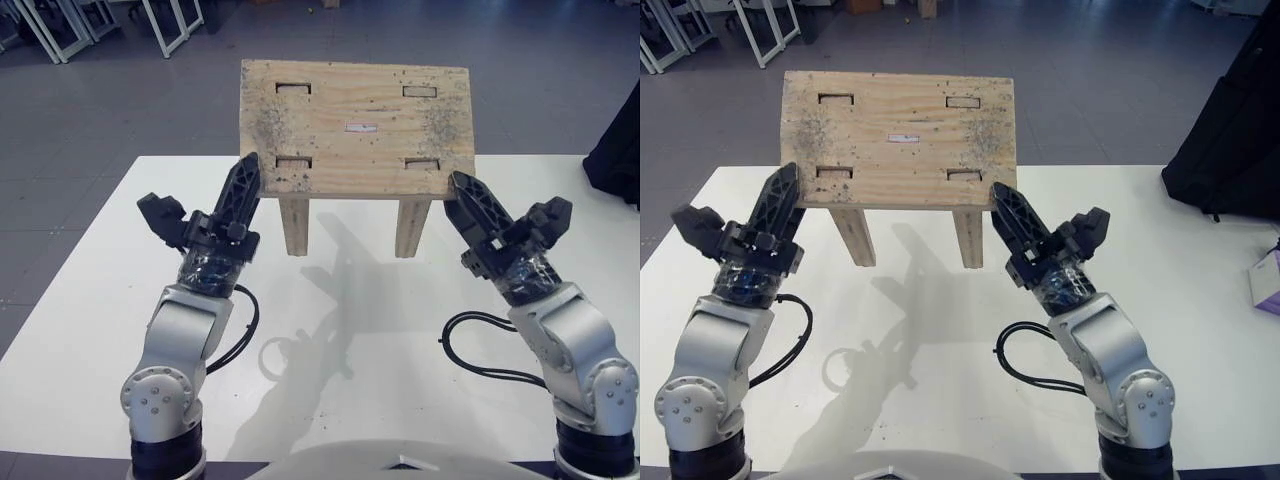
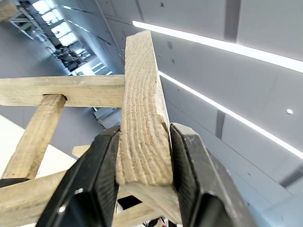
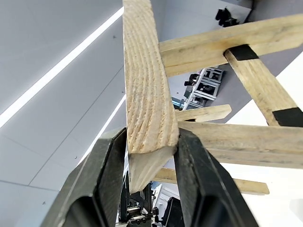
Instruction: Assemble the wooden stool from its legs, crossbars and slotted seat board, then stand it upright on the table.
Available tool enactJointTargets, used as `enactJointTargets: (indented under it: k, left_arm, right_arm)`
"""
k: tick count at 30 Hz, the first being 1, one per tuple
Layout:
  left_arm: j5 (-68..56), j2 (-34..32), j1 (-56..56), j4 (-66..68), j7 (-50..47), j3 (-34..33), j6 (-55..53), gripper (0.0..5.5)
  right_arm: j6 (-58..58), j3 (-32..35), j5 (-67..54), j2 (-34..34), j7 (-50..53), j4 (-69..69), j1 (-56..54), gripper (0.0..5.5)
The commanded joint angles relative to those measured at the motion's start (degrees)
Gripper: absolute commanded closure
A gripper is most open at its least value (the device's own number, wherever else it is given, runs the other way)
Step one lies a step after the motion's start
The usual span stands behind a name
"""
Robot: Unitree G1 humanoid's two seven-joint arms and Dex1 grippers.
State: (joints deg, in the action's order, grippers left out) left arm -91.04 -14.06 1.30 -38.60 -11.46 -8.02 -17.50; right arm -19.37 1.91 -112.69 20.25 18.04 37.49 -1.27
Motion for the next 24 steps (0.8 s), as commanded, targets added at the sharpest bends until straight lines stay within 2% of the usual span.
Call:
enactJointTargets:
  k: [1, 5, 6, 10, 11, 12, 14, 15, 17, 22, 24]
  left_arm:
    - [6.09, -0.81, -6.05, 3.37, -12.76, 1.59, -1.91, 4.18]
    - [4.64, 0.39, -10.49, 6.45, -26.82, 2.34, -1.94, 4.18]
    - [6.62, -1.09, -12.33, 7.29, -30.83, 3.4, -4.06, 4.18]
    - [8.39, -1.38, -14.83, 9.38, -40.17, 4.07, -4.82, 4.18]
    - [8.24, -1.39, -13.39, 9.85, -40.61, 3.98, -4.79, 4.18]
    - [8.44, -1.24, -11.64, 10.29, -40.72, 3.92, -4.65, 3.71]
    - [9.9, -0.69, -8.33, 11.73, -35.68, 4.16, -4.94, 3.29]
    - [11.1, 0.04, -6.84, 12.44, -33.89, 3.79, -4.81, 3.08]
    - [13.54, 1.12, -5.54, 12.63, -31.65, 2.71, -4.0, 2.83]
    - [16.1, 1.96, -7.26, 10.51, -28.43, -0.02, -3.57, 1.88]
    - [16.92, 1.93, -6.98, 9.25, -27.54, -0.56, -3.9, 1.82]
  right_arm:
    - [0.88, -2.95, 2.21, -1.26, 9.42, 1.32, -8.17, 4.08]
    - [4.51, -3.66, 5.99, -2.94, 21.89, -0.02, -11.99, 4.08]
    - [5.47, -3.55, 6.22, -3.46, 24.87, -0.43, -12.67, 4.08]
    - [6.4, -3.6, 7.31, -4.44, 29.97, -1.33, -14.75, 4.08]
    - [6.67, -3.61, 7.82, -4.64, 31.02, -1.42, -15.01, 4.08]
    - [6.77, -3.62, 7.92, -4.74, 31.78, -1.6, -15.23, 4.08]
    - [6.64, -3.68, 8.1, -4.98, 33.23, -1.79, -15.02, 4.08]
    - [6.27, -3.71, 8.52, -5.22, 33.55, -2.02, -14.81, 3.7]
    - [6.04, -3.52, 9.79, -5.87, 33.95, -2.09, -14.14, 3.49]
    - [3.3, -2.99, 12.12, -5.2, 31.65, -3.61, -11.73, 2.5]
    - [1.9, -2.02, 14.47, -4.28, 28.97, -5.01, -10.69, 2.22]
